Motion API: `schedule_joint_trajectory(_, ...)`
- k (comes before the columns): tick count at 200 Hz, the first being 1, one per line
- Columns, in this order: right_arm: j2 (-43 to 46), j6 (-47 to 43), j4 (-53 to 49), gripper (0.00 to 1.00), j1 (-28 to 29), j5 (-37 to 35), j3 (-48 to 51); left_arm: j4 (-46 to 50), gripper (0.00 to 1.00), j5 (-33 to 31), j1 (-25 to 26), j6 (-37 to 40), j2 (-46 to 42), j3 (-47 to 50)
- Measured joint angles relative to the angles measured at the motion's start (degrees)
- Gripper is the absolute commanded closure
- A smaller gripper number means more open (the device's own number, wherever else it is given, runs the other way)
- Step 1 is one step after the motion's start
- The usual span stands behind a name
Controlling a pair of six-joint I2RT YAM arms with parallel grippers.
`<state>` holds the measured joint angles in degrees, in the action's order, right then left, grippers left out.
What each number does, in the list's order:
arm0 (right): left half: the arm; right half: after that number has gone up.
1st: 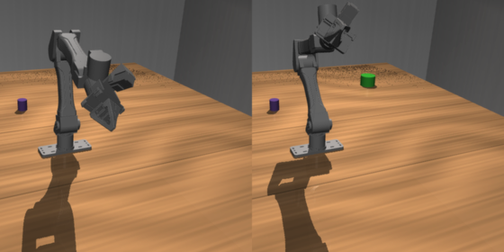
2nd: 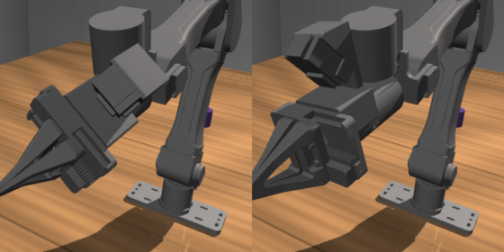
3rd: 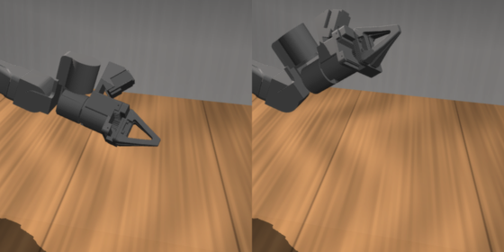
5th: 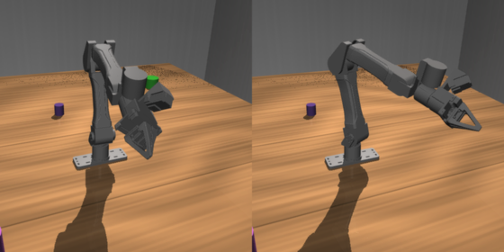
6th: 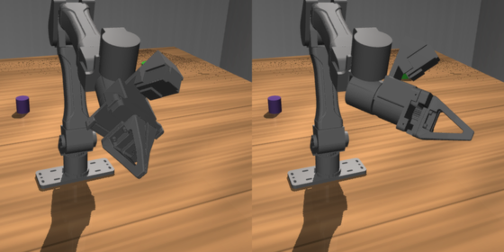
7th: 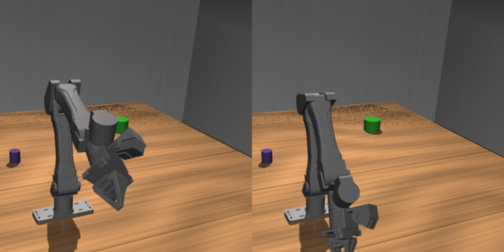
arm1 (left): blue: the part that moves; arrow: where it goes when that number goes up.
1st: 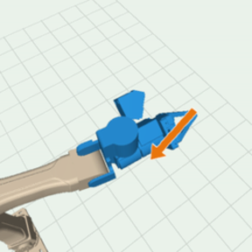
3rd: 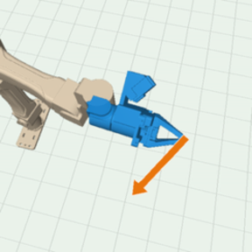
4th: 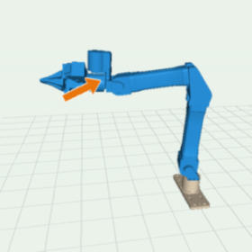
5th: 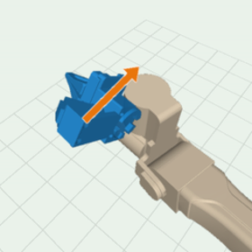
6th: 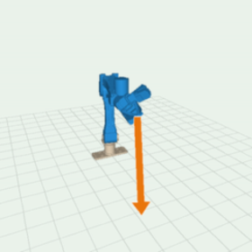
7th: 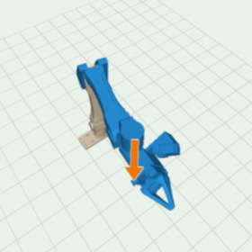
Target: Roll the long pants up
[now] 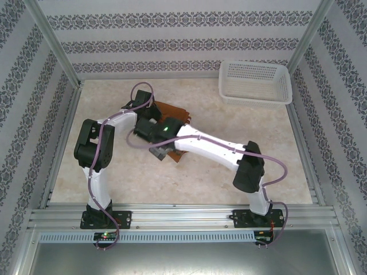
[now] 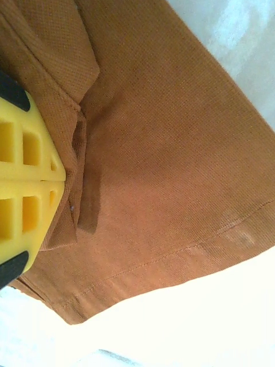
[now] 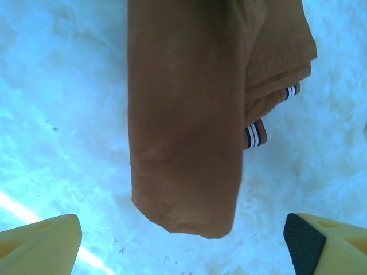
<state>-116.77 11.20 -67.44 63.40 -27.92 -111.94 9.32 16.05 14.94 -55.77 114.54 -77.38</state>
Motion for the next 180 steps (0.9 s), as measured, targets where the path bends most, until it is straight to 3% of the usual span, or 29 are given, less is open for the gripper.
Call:
schedule_joint_trajectory(50, -13.7, -4.13, 4.81, 0.03, 1.27, -10.49, 2.25, 0.0, 1.0, 0.31, -0.04, 0.09, 0.02, 0.0)
schedule_joint_trajectory(107, -18.32, -16.65, 15.76, 0.07, -1.66, -19.3, 3.06, -1.07, 1.0, 0.9, -0.04, 0.24, -0.04, 0.39)
schedule_joint_trajectory(126, -18.53, -23.02, 21.66, 0.2, -3.45, -21.0, 5.35, -3.41, 1.0, 1.11, -0.24, 0.24, -0.39, 1.77)
schedule_joint_trajectory(142, -19.19, -26.25, 23.41, 0.42, -5.6, -20.41, 5.7, -5.44, 1.0, 1.14, -0.68, 0.24, -1.22, 3.45)
schedule_joint_trajectory(147, -19.39, -26.45, 23.5, 0.53, -6.38, -19.82, 5.64, -6.03, 1.0, 1.11, -0.79, 0.24, -1.62, 4.09)
schedule_joint_trajectory(152, -19.47, -26.93, 23.56, 0.73, -7.23, -19.02, 5.64, -6.43, 1.0, 1.11, -0.85, 0.24, -2.12, 4.72)
schedule_joint_trajectory(160, -19.45, -27.34, 23.65, 0.91, -8.5, -17.7, 5.64, -6.82, 1.0, 1.11, -0.92, 0.24, -2.93, 5.75)
schedule_joint_trajectory(168, -19.34, -27.71, 23.85, 1.0, -9.81, -16.5, 5.64, -6.91, 1.0, 1.14, -0.92, 0.24, -3.69, 6.49)
schedule_joint_trajectory(180, -18.82, -28.11, 24.26, 1.0, -11.5, -14.73, 5.64, -6.91, 1.0, 1.31, -0.92, 0.24, -4.87, 7.34)
